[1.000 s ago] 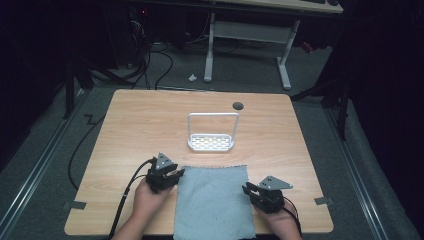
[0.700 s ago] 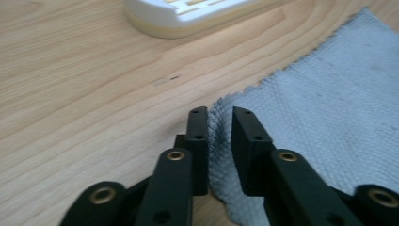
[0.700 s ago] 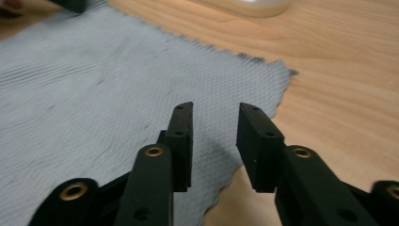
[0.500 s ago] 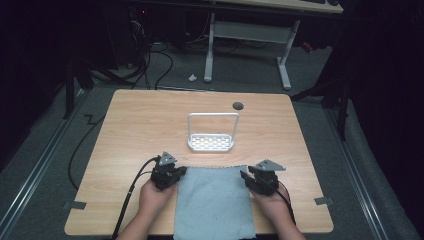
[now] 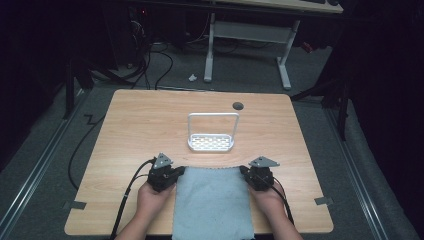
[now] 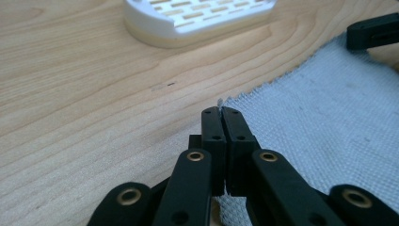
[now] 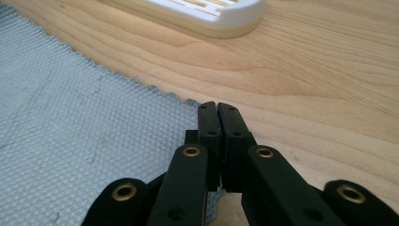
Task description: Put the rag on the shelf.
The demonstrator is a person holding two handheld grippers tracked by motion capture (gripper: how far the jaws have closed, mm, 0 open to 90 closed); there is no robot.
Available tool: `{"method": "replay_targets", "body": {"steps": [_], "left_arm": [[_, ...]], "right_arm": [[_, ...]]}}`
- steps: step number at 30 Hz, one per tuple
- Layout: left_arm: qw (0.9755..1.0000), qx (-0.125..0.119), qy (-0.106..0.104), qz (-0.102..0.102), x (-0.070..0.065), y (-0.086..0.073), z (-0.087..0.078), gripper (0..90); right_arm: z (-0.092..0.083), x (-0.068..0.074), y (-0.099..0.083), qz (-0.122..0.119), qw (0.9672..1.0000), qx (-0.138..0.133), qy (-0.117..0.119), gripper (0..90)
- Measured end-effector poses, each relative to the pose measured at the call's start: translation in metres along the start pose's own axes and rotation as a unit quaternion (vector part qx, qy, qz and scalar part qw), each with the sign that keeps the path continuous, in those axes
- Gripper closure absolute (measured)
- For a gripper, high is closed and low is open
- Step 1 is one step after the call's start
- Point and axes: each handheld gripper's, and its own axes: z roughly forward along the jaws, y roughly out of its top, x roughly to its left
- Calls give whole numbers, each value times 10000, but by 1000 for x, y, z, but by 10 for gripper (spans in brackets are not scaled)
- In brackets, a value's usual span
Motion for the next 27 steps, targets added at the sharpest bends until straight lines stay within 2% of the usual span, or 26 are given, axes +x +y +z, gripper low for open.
{"method": "replay_targets", "body": {"steps": [3, 5, 6, 7, 8, 12, 18, 21, 26, 27], "left_arm": [[10000, 32, -31, -16, 0, 0, -1, 884], [9999, -71, -47, -95, -1, -2, -6, 884], [9998, -142, -27, -103, -2, -3, -8, 884], [9996, -274, 10, -98, -4, -5, -13, 884], [9996, -274, 10, -98, -4, -5, -13, 884], [9982, -558, 47, -218, -6, -3, -23, 884], [9970, -760, 123, -109, -12, 0, -31, 883], [9953, -947, 187, -23, -18, 3, -36, 882], [9936, -1116, 197, 21, -23, 8, -44, 882], [9928, -1192, 126, -35, -25, 11, -49, 883]], "right_arm": [[-4, 2, -1, -18, 10000, -77, 20, 897], [-12, 3, 0, 35, 9996, -259, 79, 898], [-12, 3, 0, 35, 9996, -259, 79, 898], [-18, 5, 0, 69, 9990, -424, 133, 898], [-20, 6, 1, 43, 9988, -472, 128, 898], [-30, 10, 3, 30, 9974, -698, 159, 897], [-40, 15, 7, 3, 9949, -989, 179, 897], [-49, 19, 11, -76, 9925, -1214, 156, 897], [-56, 23, 14, -135, 9899, -1401, 148, 897], [-60, 24, 16, -164, 9885, -1496, 140, 897]]}}
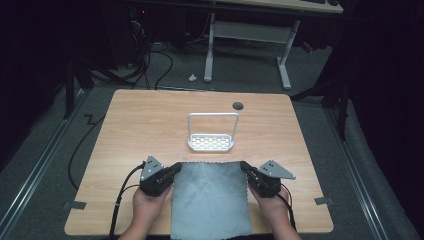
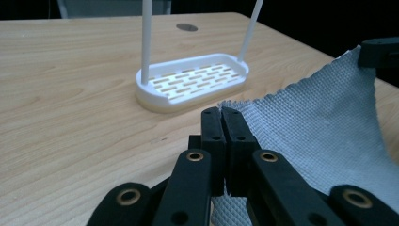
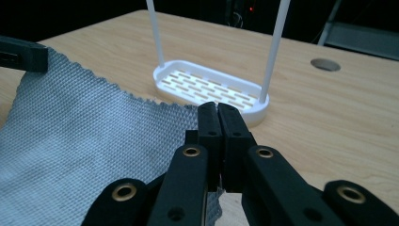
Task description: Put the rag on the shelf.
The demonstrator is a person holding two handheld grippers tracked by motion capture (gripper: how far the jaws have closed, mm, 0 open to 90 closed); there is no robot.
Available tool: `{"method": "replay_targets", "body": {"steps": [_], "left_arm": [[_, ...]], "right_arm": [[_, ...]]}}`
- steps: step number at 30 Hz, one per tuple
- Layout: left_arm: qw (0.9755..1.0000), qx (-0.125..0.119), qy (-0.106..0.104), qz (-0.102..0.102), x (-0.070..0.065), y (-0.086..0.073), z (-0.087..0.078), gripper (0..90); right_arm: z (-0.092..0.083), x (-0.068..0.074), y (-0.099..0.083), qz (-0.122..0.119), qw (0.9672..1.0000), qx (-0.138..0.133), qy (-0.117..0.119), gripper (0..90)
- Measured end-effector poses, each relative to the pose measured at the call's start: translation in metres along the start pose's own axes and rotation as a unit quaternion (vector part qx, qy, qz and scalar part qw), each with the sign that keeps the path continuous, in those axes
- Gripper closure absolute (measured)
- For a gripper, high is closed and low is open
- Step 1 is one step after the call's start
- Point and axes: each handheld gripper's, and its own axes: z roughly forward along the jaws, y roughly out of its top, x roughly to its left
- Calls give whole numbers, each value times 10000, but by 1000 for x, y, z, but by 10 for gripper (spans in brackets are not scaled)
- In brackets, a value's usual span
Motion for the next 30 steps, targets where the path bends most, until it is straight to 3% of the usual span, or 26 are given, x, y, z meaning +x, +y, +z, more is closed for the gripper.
{"method": "replay_targets", "body": {"steps": [8, 19, 30], "left_arm": [[9994, -333, -10, 80, -4, 23, -13, 884], [9977, -624, -1, 251, -9, 49, -18, 886], [9939, -1001, 52, 456, -14, 78, -33, 886]], "right_arm": [[-13, 3, 21, -93, 9993, -363, -23, 898], [-20, 3, 48, -203, 9967, -779, -43, 897], [-31, -1, 71, -194, 9935, -1120, -66, 897]]}}
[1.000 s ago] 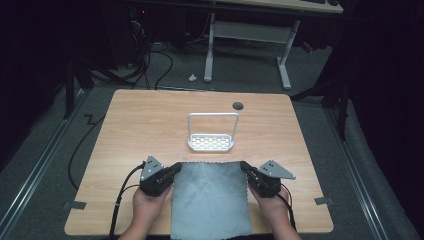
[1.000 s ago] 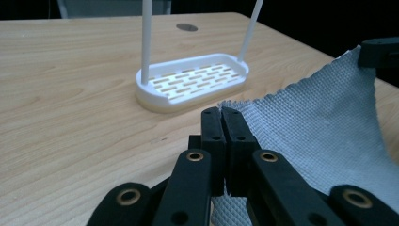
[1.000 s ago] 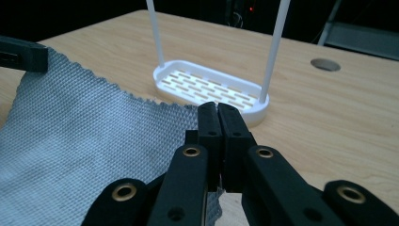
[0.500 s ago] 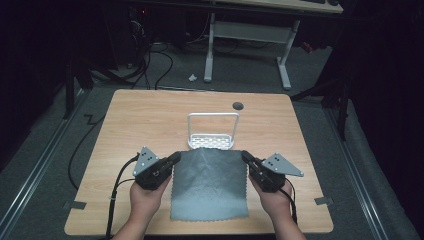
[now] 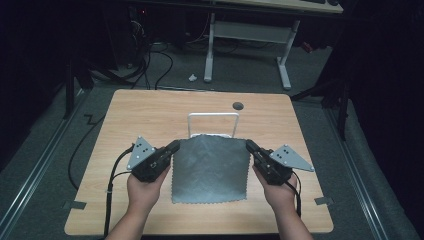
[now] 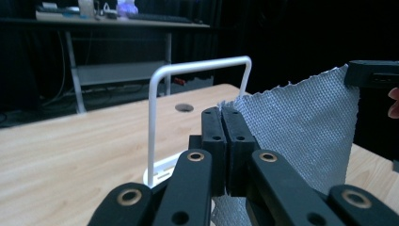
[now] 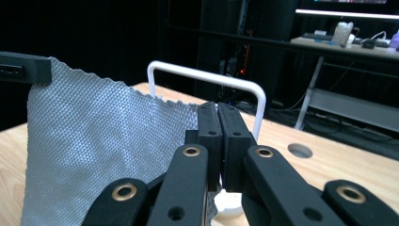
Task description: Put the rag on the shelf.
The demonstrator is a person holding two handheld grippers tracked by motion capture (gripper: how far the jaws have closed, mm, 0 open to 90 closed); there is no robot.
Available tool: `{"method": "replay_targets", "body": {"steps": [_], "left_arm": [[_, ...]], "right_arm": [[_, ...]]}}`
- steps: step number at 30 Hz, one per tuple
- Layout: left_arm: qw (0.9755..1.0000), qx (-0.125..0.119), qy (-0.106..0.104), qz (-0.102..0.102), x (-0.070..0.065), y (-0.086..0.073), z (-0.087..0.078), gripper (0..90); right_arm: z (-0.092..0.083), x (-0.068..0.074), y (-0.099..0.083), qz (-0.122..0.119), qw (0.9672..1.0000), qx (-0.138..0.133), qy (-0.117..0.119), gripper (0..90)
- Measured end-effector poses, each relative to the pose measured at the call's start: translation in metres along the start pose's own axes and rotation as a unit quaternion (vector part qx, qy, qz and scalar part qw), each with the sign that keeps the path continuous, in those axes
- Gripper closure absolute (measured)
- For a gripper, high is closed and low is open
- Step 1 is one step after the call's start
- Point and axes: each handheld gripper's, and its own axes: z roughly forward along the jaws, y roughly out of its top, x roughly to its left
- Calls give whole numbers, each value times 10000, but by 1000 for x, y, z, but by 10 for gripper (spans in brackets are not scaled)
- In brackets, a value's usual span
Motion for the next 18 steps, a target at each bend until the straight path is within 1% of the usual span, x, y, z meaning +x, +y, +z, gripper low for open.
{"method": "replay_targets", "body": {"steps": [1, 2, 4, 5, 8, 9, 10, 11, 12, 13, 15, 17, 18], "left_arm": [[10000, -30, 20, 39, 0, 3, -2, 886], [9999, -123, 26, 18, 2, 9, -4, 887], [9999, -142, 42, 46, 3, 12, -5, 888], [9998, -186, 72, 78, 3, 15, -5, 888], [9996, -211, 124, 150, 6, 23, -5, 890], [9994, -254, 171, 181, 7, 27, -4, 890], [9994, -254, 171, 181, 7, 27, -4, 890], [9993, -282, 178, 169, 8, 29, -3, 890], [9992, -283, 204, 215, 9, 34, 0, 890], [9989, -294, 241, 265, 10, 36, 2, 891], [9989, -307, 239, 258, 11, 41, 6, 890], [9985, -327, 286, 322, 13, 45, 10, 890], [9985, -327, 286, 322, 13, 45, 10, 890]], "right_arm": [[-1, 0, 3, -7, 10000, -28, -14, 898], [-3, -1, 8, -51, 9999, -97, -36, 898], [-4, -1, 10, -78, 9999, -126, -55, 899], [-4, -2, 13, -56, 9998, -164, -62, 900], [-3, -7, 20, -5, 9997, -227, -115, 900], [-2, -11, 25, 53, 9995, -266, -134, 900], [-2, -11, 25, 53, 9995, -266, -134, 900], [-1, -14, 30, 80, 9994, -285, -155, 900], [0, -16, 32, 44, 9993, -317, -168, 900], [1, -17, 35, 79, 9993, -319, -180, 900], [3, -20, 40, 94, 9991, -357, -205, 900], [6, -22, 44, 104, 9990, -360, -234, 900], [6, -22, 44, 104, 9990, -360, -234, 900]]}}
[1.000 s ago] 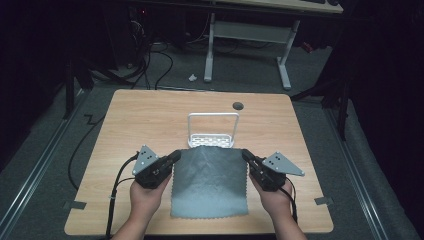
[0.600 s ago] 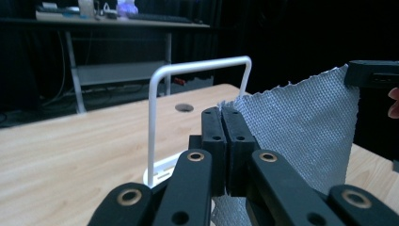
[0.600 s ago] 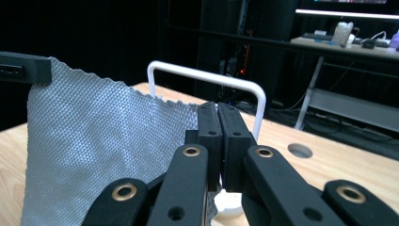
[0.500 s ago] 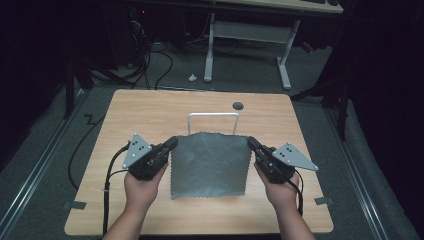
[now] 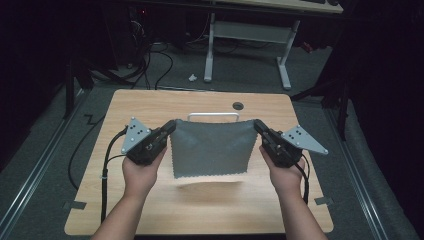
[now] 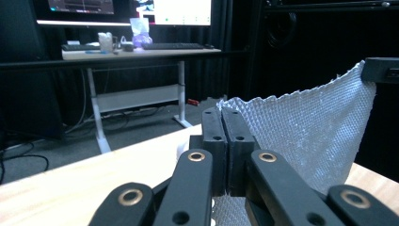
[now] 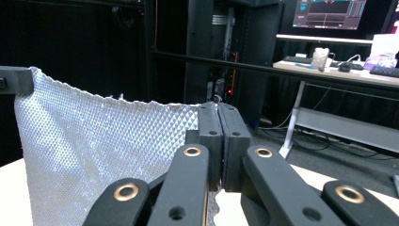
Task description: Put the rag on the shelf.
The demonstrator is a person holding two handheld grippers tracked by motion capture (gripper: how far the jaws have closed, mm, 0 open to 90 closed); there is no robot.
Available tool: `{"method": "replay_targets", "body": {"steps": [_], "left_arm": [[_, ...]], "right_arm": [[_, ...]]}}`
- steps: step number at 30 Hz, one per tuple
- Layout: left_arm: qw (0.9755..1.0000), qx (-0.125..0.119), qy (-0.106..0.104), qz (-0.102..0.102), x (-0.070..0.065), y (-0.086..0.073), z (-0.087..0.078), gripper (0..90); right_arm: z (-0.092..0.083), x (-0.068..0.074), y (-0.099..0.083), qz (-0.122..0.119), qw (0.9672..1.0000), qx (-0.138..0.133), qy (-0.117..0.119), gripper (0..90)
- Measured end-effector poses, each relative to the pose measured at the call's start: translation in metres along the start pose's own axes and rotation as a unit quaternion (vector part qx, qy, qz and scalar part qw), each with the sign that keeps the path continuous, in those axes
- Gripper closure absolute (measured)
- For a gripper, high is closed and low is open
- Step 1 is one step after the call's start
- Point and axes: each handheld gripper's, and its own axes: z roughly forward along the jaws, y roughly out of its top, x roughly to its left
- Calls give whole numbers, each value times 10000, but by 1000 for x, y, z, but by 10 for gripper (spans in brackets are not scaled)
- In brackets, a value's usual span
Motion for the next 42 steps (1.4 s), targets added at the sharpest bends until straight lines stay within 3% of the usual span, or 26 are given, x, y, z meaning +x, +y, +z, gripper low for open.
{"method": "replay_targets", "body": {"steps": [8, 12, 16, 18, 23, 26, 29, 30, 32, 33, 34, 37, 42], "left_arm": [[9998, 57, 187, 98, 12, 10, 23, 890], [9998, 101, 164, 59, 20, 12, 36, 890], [9994, 233, 236, 100, 31, 11, 51, 890], [9991, 313, 282, 60, 40, 10, 62, 890], [9982, 464, 385, 62, 49, 10, 79, 889], [9973, 598, 422, 29, 55, 9, 89, 889], [9960, 745, 490, 42, 59, 8, 98, 889], [9955, 810, 491, 15, 62, 5, 102, 889], [9942, 965, 473, -70, 66, 0, 106, 889], [9928, 1100, 467, -92, 68, -4, 109, 889], [9899, 1346, 447, -31, 69, -11, 115, 889], [9885, 1458, 395, -6, 69, -18, 118, 890], [9867, 1605, 185, -151, 69, -36, 117, 890]], "right_arm": [[21, -13, 12, 70, 10000, 7, -70, 900], [30, -19, 15, 96, 9999, 21, -75, 900], [45, -26, 16, 167, 9998, 67, -73, 900], [58, -30, 18, 112, 9998, 163, -100, 900], [74, -35, 19, 17, 9995, 283, -154, 900], [92, -45, 17, 186, 9988, 412, -188, 900], [101, -49, 16, 234, 9980, 542, -205, 900], [111, -52, 12, 215, 9969, 713, -251, 900], [115, -53, 10, 214, 9964, 774, -257, 900], [119, -55, 7, 218, 9960, 835, -249, 900], [126, -57, 0, 200, 9942, 1023, -268, 900], [130, -57, -6, 181, 9929, 1143, -285, 900], [134, -60, -26, 266, 9902, 1355, -229, 900]]}}
